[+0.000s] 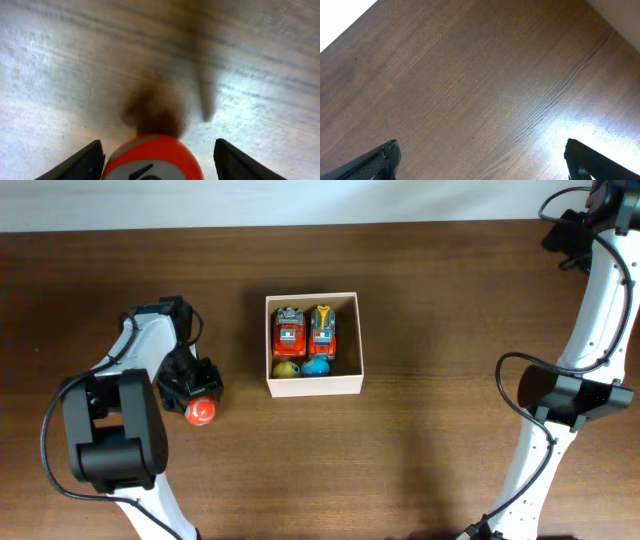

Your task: Pack container

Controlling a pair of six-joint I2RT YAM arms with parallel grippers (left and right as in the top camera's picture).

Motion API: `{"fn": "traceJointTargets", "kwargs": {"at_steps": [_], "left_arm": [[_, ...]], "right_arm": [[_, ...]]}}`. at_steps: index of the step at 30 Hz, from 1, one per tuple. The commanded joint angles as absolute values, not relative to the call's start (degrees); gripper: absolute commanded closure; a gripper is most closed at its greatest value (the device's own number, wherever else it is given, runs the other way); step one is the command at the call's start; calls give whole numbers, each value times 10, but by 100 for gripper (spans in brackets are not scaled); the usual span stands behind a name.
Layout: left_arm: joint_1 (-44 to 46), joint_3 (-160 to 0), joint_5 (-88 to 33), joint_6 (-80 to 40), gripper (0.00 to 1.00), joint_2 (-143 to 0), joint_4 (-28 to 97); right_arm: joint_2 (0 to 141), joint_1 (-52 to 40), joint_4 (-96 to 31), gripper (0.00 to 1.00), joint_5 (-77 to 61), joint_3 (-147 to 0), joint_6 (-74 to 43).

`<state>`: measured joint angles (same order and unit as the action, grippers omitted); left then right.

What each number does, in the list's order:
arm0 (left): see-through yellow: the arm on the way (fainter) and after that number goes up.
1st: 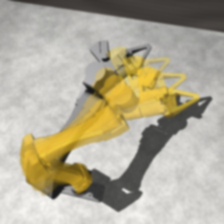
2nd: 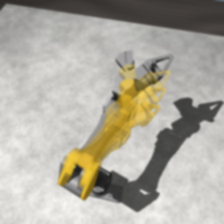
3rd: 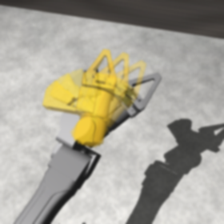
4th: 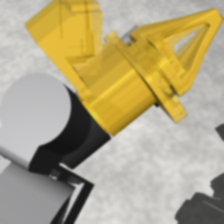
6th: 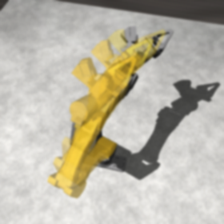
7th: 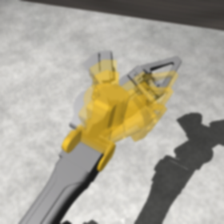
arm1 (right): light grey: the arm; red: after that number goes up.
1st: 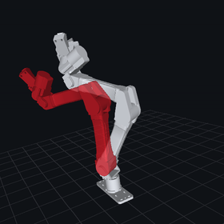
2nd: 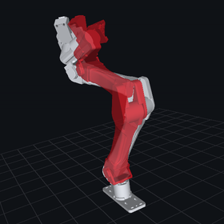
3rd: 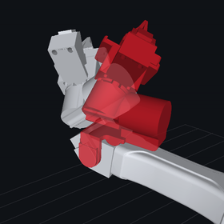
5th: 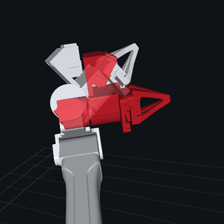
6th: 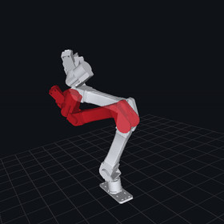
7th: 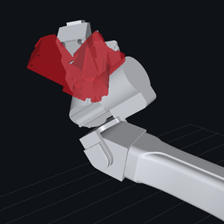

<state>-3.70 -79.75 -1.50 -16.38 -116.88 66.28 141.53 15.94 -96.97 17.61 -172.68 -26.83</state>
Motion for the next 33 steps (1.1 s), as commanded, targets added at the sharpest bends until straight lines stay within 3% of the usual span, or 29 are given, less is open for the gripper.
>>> {"fn": "traceJointTargets", "kwargs": {"at_steps": [1, 7, 8, 10, 12, 23, 33], "left_arm": [[-39, -793, -10, -155, 28, -1167, 675], [-39, -793, -11, -155, 32, -1167, 682], [-39, -793, -11, -155, 37, -1167, 682], [-39, -793, -11, -155, 66, -1167, 682], [-39, -793, -11, -156, 73, -1167, 685], [-39, -793, -8, -155, 48, -1167, 689], [-39, -794, -6, -141, 44, -1148, 689]], "right_arm": [[1399, 162, -973, 1, 187, -1735, -273], [1399, 162, -973, 1, 187, -1735, -273], [1399, 162, -973, 1, 187, -1735, -273], [1399, 162, -973, 1, 187, -1735, -273], [1399, 162, -973, 1, 187, -1735, -273], [1399, 161, -973, 1, 187, -1735, -273], [1399, 162, -973, 1, 187, -1735, -273]]}}
